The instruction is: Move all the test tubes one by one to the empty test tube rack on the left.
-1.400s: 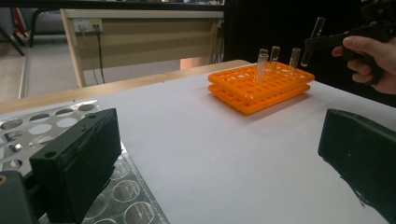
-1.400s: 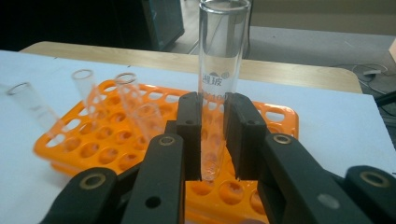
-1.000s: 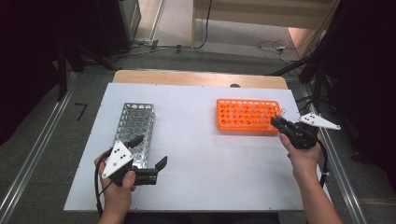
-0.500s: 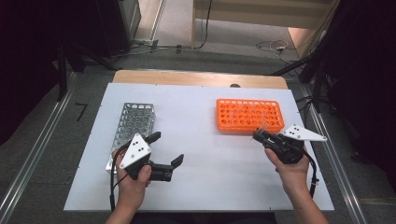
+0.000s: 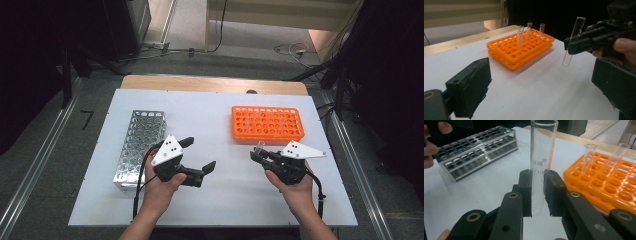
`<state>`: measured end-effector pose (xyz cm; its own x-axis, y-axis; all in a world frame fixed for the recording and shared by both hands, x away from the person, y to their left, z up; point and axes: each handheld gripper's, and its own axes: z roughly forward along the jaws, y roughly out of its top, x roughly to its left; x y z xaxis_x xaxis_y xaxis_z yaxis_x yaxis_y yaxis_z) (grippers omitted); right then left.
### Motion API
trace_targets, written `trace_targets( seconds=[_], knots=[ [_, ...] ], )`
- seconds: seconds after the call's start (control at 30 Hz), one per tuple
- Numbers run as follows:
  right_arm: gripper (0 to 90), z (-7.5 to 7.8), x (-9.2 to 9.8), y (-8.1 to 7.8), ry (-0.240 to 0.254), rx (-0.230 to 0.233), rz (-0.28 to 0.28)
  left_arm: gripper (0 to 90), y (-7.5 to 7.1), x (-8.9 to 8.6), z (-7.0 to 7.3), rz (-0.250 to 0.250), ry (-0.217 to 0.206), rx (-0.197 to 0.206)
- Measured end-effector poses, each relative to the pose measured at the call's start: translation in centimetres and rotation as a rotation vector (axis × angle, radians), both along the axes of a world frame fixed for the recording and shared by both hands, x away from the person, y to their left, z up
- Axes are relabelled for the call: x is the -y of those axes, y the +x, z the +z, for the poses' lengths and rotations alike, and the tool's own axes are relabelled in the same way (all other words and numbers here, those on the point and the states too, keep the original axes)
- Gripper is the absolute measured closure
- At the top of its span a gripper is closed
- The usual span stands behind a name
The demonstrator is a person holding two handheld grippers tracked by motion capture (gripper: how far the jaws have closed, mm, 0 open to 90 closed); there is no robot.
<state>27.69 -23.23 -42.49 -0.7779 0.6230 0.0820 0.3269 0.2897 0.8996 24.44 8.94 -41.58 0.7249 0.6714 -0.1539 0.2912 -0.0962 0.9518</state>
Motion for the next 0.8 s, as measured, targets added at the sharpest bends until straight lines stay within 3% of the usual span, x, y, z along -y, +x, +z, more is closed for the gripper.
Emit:
trace_targets(
  seconds=[0.3,0.4,0.57,0.8],
  knots=[
    [74.3,-0.4,-1.8,-0.5,-0.010,-0.007,0.067,7.6,0.7,1.4,0.3,-0.031,0.021,-0.015],
    [74.3,-0.9,-2.7,-0.7,-0.014,-0.022,0.095,16.1,0.5,1.7,0.3,-0.022,0.008,-0.031],
    [74.4,-1.2,-3.7,-0.9,-0.027,-0.020,0.123,26.4,0.3,2.6,0.3,-0.022,0.024,-0.054],
    [74.4,-1.6,-4.7,-1.1,-0.051,-0.021,0.144,40.5,0.0,3.7,0.0,-0.084,0.034,-0.059]
  ],
)
